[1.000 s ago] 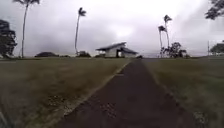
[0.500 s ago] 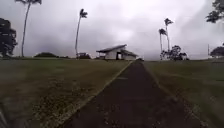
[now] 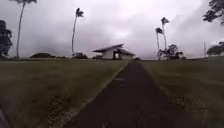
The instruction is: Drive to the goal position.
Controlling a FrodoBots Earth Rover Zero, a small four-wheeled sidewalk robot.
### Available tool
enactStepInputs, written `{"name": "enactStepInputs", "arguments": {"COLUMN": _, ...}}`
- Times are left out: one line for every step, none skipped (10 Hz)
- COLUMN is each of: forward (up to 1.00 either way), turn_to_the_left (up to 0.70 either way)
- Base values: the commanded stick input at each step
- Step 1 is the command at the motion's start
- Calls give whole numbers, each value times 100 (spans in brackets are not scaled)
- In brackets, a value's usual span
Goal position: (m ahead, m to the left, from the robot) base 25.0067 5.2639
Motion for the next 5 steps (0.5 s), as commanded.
{"name": "enactStepInputs", "arguments": {"forward": 70, "turn_to_the_left": -35}}
{"name": "enactStepInputs", "arguments": {"forward": 70, "turn_to_the_left": -35}}
{"name": "enactStepInputs", "arguments": {"forward": 70, "turn_to_the_left": -35}}
{"name": "enactStepInputs", "arguments": {"forward": 70, "turn_to_the_left": -35}}
{"name": "enactStepInputs", "arguments": {"forward": 70, "turn_to_the_left": -35}}
